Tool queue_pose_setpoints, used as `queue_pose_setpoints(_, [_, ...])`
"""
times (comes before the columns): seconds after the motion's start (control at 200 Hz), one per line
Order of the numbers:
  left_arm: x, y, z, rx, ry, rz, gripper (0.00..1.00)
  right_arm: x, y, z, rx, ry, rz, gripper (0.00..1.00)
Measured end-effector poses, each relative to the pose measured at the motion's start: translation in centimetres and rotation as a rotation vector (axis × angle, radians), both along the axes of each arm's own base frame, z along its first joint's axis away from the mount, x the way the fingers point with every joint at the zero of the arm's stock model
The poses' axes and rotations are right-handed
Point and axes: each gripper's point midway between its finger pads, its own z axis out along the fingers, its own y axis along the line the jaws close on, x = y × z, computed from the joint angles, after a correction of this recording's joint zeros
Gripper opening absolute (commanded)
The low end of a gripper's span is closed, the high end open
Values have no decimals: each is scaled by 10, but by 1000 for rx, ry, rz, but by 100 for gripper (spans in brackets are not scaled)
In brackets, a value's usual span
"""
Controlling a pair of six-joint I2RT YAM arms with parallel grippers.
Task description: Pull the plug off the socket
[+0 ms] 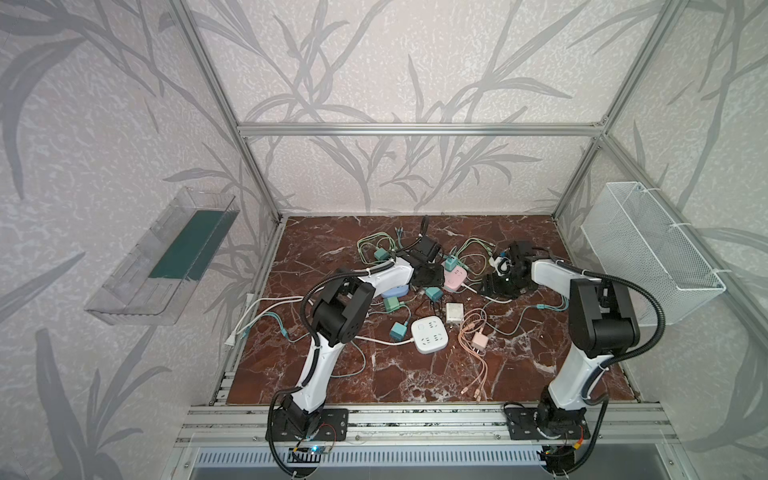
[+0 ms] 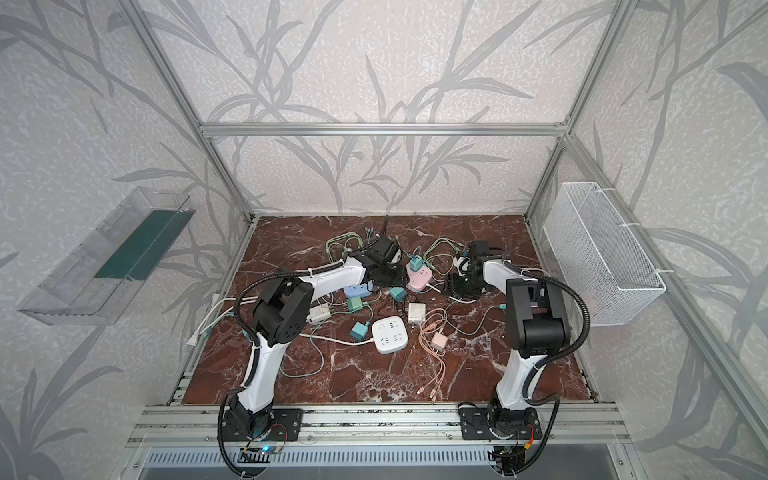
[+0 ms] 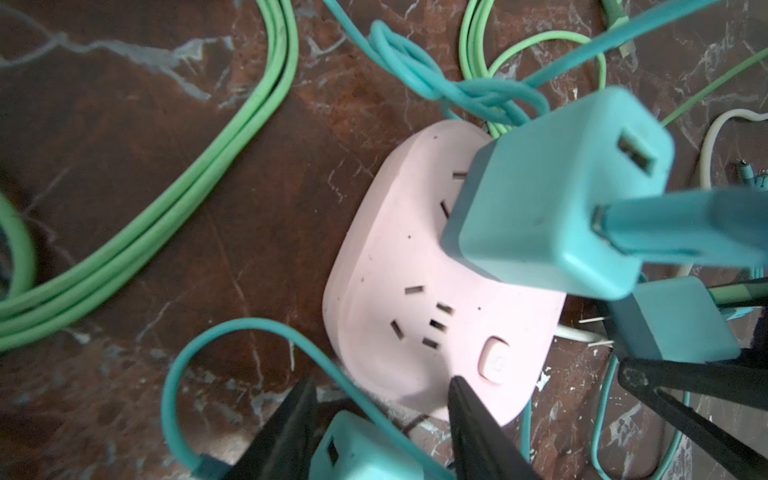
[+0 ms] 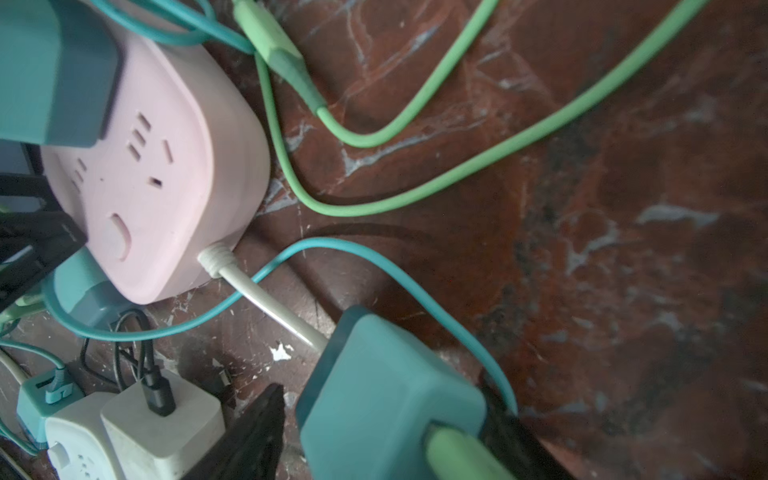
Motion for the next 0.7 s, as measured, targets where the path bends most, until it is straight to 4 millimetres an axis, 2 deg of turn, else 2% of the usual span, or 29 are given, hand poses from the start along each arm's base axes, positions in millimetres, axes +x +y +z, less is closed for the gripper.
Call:
queue_pose_setpoints(0.35, [1, 3, 0, 4, 3, 5, 52, -6, -19, 12, -9, 19, -66, 74])
queue_pose_setpoints(0.535, [1, 4, -1, 7, 2, 7, 52, -15, -16, 21, 28, 19, -85, 72])
queue_pose_setpoints(0.7, [2, 5, 0, 9, 4, 8, 53, -16, -8, 44, 85, -35, -81, 68])
